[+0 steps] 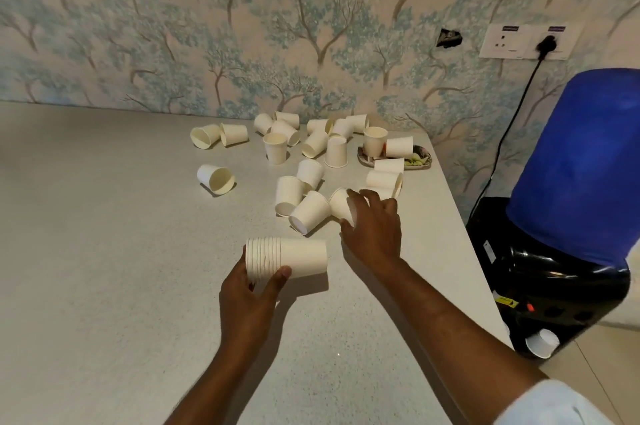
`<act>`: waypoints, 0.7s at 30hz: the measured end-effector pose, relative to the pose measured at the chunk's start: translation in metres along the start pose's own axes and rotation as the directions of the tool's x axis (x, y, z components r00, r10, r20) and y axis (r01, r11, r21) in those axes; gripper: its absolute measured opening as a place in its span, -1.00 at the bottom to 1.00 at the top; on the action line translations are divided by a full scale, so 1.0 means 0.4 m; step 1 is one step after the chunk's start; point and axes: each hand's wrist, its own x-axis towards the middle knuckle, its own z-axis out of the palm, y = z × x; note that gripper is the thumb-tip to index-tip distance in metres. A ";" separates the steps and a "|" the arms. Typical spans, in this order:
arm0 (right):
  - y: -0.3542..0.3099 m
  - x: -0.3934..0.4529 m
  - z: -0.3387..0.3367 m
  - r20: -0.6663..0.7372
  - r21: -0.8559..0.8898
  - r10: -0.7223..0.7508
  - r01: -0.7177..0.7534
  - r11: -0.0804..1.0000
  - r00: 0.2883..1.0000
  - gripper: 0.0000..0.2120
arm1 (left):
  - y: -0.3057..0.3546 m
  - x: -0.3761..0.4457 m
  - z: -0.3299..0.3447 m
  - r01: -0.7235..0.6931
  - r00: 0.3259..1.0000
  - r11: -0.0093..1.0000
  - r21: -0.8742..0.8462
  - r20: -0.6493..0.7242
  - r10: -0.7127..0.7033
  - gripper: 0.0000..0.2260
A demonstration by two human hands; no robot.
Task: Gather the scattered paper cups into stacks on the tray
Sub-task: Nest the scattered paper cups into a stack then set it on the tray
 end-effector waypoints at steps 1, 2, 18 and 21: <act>-0.003 0.008 0.008 -0.010 -0.023 -0.015 0.015 1.000 1.000 -0.39 | 0.000 0.006 -0.005 -0.005 1.000 1.000 -0.001 -0.002 0.005 -0.51; -0.005 0.013 0.014 -0.017 -0.048 -0.024 0.023 0.999 1.000 -0.40 | 0.000 0.010 -0.010 -0.007 1.000 1.000 -0.003 -0.001 0.007 -0.52; 0.011 -0.095 -0.070 0.046 0.707 0.272 -0.224 0.671 0.961 -0.49 | -0.023 0.137 -0.054 -0.003 0.998 0.998 -0.065 0.066 0.008 -0.64; 0.010 -0.134 -0.086 0.224 0.862 0.221 -0.299 0.409 0.949 -0.57 | -0.027 0.161 -0.052 0.005 0.996 0.994 -0.110 0.090 0.005 -0.62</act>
